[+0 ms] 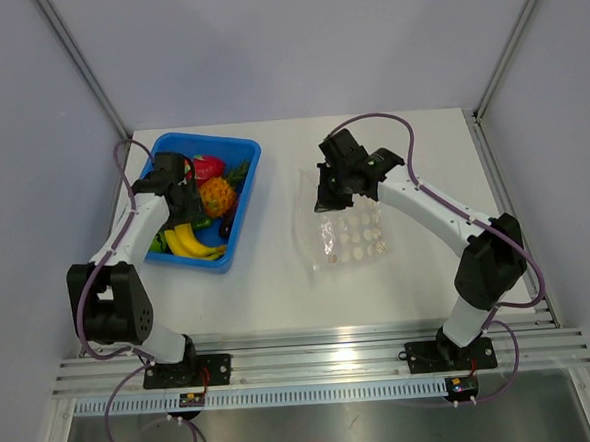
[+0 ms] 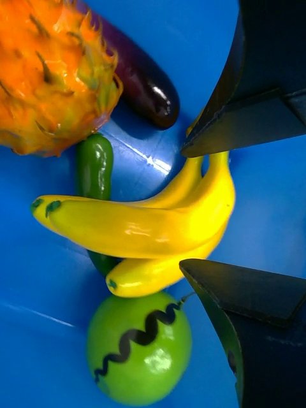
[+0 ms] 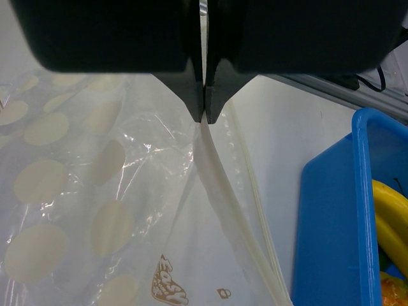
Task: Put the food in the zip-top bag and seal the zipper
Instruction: Pick up the fake fruit from the bin.
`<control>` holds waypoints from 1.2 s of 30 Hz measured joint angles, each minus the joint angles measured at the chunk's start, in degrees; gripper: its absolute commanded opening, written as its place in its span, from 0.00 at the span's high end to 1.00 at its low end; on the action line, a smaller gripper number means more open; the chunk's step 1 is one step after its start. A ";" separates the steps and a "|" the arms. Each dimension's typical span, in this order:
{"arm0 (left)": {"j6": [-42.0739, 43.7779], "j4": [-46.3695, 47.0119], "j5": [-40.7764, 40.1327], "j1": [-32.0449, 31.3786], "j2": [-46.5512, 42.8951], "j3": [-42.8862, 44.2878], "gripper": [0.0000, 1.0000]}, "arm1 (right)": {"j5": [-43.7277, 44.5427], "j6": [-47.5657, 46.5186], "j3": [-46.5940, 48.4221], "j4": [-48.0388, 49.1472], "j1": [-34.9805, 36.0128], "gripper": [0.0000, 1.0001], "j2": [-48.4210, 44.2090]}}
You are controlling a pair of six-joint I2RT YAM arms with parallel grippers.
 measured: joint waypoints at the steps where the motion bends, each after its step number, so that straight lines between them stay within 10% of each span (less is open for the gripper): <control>1: -0.07 0.17 -0.02 0.00 0.68 0.00 0.37 | -0.07 0.00 -0.17 0.07 0.00 1.00 -0.09; 30: -1.11 6.27 -3.21 2.43 5.44 -3.13 0.33 | -1.44 0.46 -1.70 1.22 0.07 1.00 -0.72; 36: -1.44 7.43 -2.10 3.19 7.28 -3.13 0.55 | -1.49 0.61 -1.75 1.31 0.48 1.00 -0.72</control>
